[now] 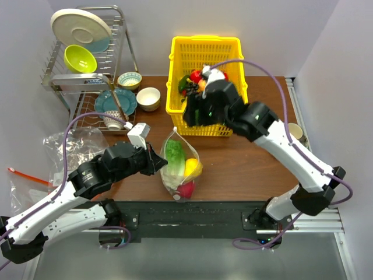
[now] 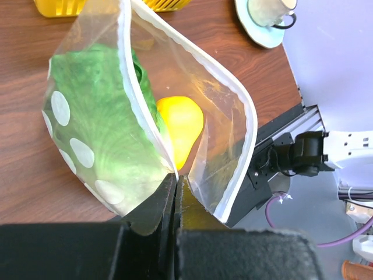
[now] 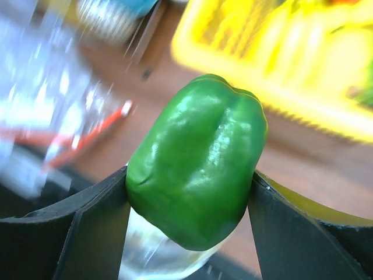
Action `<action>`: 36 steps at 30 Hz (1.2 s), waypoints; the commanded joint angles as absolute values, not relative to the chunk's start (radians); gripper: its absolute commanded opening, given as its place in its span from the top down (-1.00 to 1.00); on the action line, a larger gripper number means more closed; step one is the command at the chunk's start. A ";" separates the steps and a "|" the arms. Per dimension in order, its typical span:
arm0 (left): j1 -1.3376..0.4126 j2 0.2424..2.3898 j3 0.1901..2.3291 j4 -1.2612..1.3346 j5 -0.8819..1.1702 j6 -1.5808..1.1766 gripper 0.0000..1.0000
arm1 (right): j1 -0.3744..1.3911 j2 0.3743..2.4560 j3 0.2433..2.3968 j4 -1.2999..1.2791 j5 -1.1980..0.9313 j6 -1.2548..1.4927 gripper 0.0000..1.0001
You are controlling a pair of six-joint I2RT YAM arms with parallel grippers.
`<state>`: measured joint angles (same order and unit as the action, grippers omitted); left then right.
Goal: Place the food in the zip-top bag and seal the zipper
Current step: Place the fake vegetable in the bin, then zip the zipper food storage bag at the center of the board.
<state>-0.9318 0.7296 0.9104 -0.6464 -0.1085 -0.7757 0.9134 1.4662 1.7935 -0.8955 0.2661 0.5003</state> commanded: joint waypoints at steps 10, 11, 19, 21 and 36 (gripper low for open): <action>-0.936 0.696 0.876 -0.635 -0.124 -0.811 1.00 | 0.486 1.753 1.989 -0.762 0.115 0.358 0.02; -0.937 0.698 0.876 -0.635 -0.126 -0.813 1.00 | 0.471 1.772 1.999 -0.768 0.120 0.347 -0.12; -0.936 0.707 0.876 -0.638 -0.132 -0.805 1.00 | 0.468 1.726 1.929 -0.769 0.126 0.288 -0.97; -0.937 0.712 0.880 -0.637 -0.136 -0.802 1.00 | 0.468 1.646 1.840 -0.736 0.104 0.276 -0.97; -0.936 0.726 0.896 -0.637 -0.153 -0.781 1.00 | 0.477 1.272 1.359 -0.420 -0.274 0.364 -0.97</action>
